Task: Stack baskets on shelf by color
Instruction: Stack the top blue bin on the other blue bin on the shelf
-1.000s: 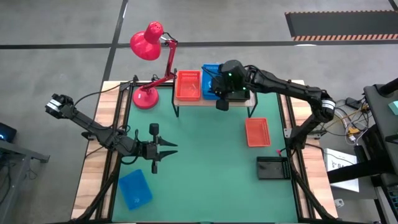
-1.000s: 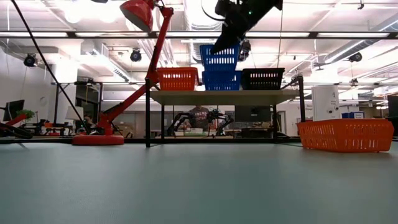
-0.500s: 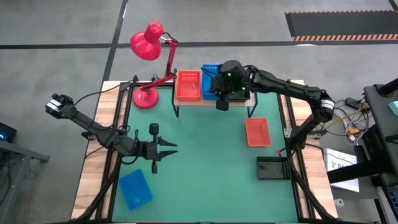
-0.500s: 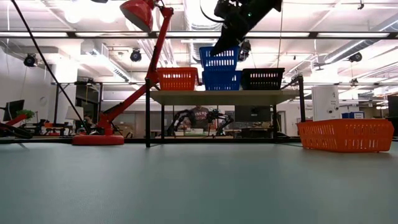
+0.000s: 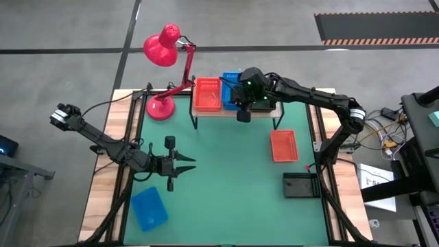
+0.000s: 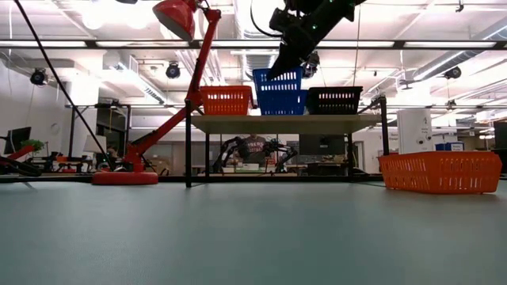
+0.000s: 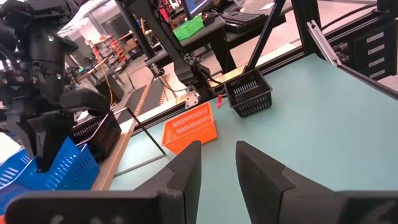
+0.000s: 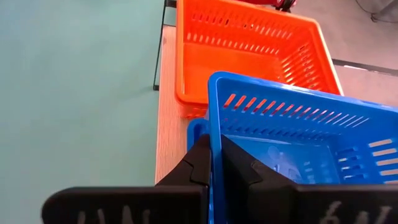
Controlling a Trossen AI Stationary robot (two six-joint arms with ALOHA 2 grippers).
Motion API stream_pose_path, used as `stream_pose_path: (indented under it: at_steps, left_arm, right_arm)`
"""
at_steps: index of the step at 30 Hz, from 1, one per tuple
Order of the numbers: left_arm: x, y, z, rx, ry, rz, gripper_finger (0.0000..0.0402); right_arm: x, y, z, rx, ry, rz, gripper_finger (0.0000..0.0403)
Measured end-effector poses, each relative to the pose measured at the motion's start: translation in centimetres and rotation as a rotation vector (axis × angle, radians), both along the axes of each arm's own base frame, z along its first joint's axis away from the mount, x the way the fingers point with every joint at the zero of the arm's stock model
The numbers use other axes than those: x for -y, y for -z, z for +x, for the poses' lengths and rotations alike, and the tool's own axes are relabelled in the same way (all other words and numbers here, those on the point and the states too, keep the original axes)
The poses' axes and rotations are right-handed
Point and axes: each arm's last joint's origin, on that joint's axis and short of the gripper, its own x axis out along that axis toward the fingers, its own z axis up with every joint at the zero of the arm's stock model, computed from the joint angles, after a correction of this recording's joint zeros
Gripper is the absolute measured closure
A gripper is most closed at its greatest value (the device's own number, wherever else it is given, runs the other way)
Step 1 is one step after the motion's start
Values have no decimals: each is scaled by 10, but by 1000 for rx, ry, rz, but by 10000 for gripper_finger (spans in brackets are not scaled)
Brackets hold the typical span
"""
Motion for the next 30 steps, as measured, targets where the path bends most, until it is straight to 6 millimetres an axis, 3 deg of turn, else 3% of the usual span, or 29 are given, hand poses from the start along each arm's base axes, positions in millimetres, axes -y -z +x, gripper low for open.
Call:
stream_pose_path:
  at_steps: [16, 30]
  left_arm:
    - [0, 0, 0, 0, 0, 0, 317]
    - [0, 0, 0, -1, 0, 0, 317]
  right_arm:
    - [1, 5, 0, -26, 5, 16, 391]
    - [-1, 4, -3, -45, 12, 39, 297]
